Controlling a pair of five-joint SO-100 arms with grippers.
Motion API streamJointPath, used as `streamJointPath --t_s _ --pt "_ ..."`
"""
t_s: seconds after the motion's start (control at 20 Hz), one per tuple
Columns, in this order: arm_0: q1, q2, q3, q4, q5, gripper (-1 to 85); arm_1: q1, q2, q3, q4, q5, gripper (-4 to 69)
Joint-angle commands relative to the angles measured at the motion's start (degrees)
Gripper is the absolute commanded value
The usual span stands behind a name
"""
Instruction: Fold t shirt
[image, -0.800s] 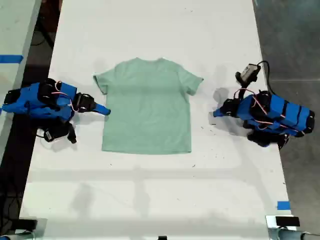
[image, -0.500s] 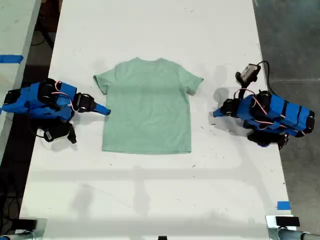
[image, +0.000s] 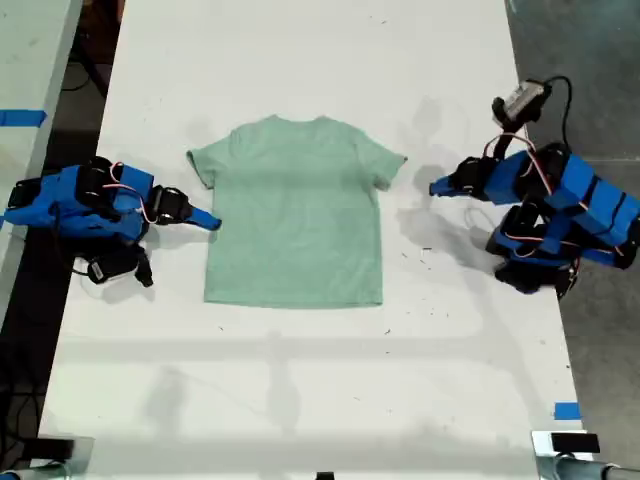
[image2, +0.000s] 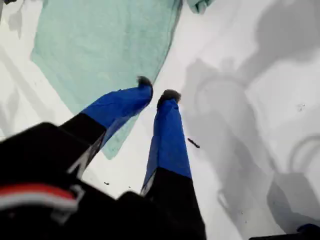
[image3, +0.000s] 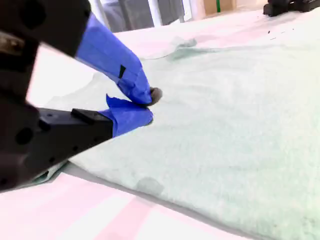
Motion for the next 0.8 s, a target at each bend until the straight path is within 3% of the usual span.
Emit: streamJointPath --t_s 0.0,0.1,0.3,0.45,0.6,0.75 --pt "-0.09 0.44 -1.41 -0.79 -0.62 1.9 6.77 -26.46 -27.86 2.81 -7.73 17.1" --pt "-0.09 0.44 -1.41 -0.79 -0.62 1.9 11.95 -37.97 -35.07 1.85 -12.39 20.8" --pt "-0.09 0.44 -1.41 -0.79 -0.62 1.9 18.98 -54.14 -37.18 -6.86 -17.58 24.3" --pt "-0.09 0.44 -1.41 -0.79 -0.62 1.9 20.13 -66.45 -37.53 -13.97 -18.46 22.5" --pt "-0.09 0.44 -1.41 -0.79 -0.62 1.9 19.86 -78.22 -41.75 -17.05 -19.07 21.2" --pt "-0.09 0.44 -1.41 -0.79 -0.62 1.9 19.51 -82.71 -42.1 -19.07 -18.63 13.7"
